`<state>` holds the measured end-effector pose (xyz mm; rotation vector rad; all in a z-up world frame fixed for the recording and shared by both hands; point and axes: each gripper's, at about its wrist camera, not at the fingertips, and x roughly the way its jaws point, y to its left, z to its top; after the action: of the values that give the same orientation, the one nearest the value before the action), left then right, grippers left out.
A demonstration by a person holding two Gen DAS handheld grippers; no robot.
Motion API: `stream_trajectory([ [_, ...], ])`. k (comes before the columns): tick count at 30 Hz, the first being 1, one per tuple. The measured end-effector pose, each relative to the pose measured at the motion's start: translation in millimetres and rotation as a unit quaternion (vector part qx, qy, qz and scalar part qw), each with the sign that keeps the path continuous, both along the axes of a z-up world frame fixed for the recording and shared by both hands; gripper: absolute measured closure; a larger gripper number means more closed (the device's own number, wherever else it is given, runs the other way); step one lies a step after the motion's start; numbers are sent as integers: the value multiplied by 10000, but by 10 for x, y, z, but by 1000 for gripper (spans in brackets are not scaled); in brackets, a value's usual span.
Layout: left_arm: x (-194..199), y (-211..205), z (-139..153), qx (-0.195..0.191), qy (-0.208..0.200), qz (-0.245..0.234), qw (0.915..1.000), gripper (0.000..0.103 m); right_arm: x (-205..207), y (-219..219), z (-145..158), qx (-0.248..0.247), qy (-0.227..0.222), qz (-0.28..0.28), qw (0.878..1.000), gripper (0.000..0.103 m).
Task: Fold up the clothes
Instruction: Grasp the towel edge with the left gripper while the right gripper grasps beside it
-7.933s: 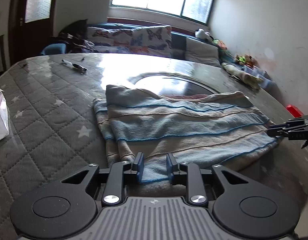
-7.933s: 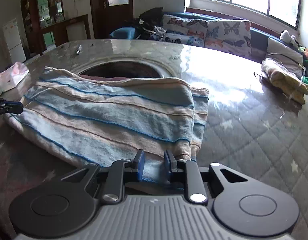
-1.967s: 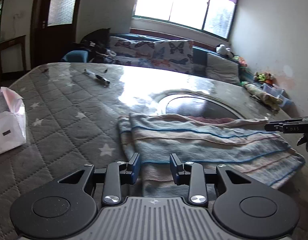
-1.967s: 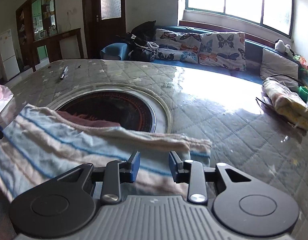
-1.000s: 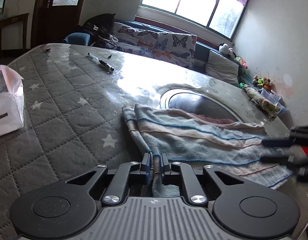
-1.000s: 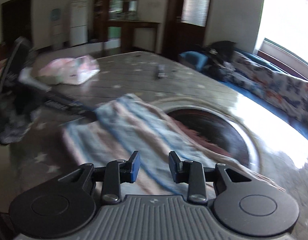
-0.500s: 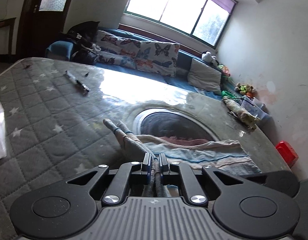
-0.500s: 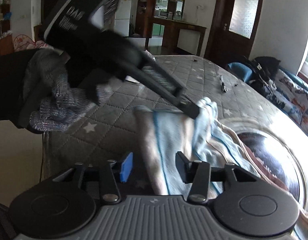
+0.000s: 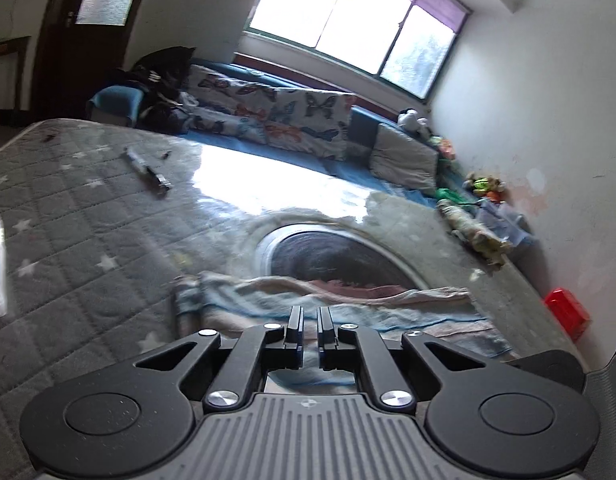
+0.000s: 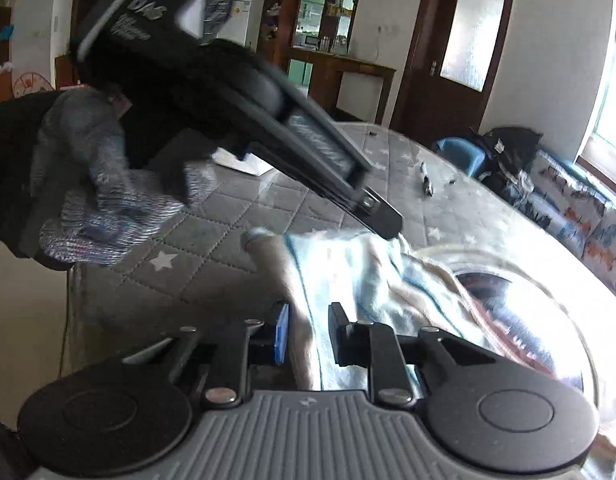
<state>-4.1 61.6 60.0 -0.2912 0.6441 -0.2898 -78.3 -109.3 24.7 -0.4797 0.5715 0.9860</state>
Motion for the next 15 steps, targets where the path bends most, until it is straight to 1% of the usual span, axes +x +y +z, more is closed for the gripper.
stream_trajectory([
  [3,-59,153,-78,64,84,291,9995,94,-24,7,-23,-50,9,44,10000,83],
  [4,-79,212,-110,68,137,383,9991,93,-32,9,-23,-71,3,66,10000,80],
  [5,-99,273,-143,64,203,472,9987,93,-35,30,-24,-103,-39,98,9999,72],
  [6,-113,329,-172,36,264,553,9981,92,-35,55,-25,-138,-88,131,9998,62],
  [7,-123,382,-198,-6,323,630,9975,90,-36,80,-26,-172,-138,165,9996,61],
  [9,-144,471,-239,-87,411,749,9963,81,3,178,-45,-253,-168,272,9992,61],
  [10,-154,498,-248,-126,424,771,9960,80,24,229,-55,-294,-179,327,9989,60],
  [11,-165,524,-257,-165,437,794,9957,77,17,278,-80,-352,-199,388,9984,57],
  [12,-173,544,-261,-203,445,812,9955,70,4,325,-109,-415,-220,450,9979,53],
  [13,-180,556,-262,-240,446,828,9953,67,-7,354,-130,-458,-249,497,9974,53],
  [14,-184,564,-265,-283,449,845,9950,58,-29,401,-166,-513,-315,561,9966,53],
  [15,-186,569,-269,-331,454,861,9947,56,-54,452,-206,-571,-388,628,9956,55],
])
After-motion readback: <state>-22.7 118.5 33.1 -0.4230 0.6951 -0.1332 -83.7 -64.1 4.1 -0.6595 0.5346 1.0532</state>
